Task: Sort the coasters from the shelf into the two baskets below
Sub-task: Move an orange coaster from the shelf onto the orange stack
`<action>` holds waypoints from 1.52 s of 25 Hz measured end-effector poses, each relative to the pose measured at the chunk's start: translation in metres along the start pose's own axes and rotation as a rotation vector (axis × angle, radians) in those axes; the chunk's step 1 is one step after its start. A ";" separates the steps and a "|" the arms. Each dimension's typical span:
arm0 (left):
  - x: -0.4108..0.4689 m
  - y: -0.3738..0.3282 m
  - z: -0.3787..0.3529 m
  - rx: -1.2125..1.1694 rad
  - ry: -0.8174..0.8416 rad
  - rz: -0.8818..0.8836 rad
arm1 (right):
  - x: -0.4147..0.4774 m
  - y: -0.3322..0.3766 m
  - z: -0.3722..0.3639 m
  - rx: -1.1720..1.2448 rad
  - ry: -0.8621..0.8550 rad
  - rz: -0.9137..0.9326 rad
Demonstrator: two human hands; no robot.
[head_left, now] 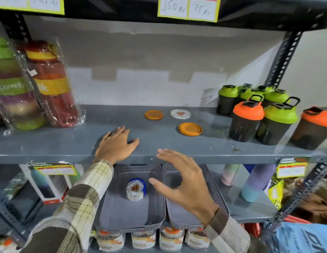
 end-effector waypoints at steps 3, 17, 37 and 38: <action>0.001 0.001 0.000 -0.016 -0.001 0.010 | 0.029 -0.003 0.036 -0.112 -0.093 0.039; -0.005 -0.006 0.006 -0.059 -0.052 0.001 | 0.105 -0.067 0.072 -0.519 -0.150 -0.056; -0.004 -0.003 0.007 -0.134 -0.093 0.027 | 0.111 -0.144 0.006 -0.279 0.146 -0.414; -0.005 -0.004 0.008 -0.133 -0.093 0.029 | 0.109 -0.137 0.011 -0.256 0.103 -0.383</action>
Point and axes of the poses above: each hand's wrist, its own x-axis towards the middle knuckle, its own z-axis out of the back of the hand, y = z × x, the point moved 3 cm from there along x, towards the middle knuckle, and after that the axes turned 10 degrees about -x, right-handed, at the moved point
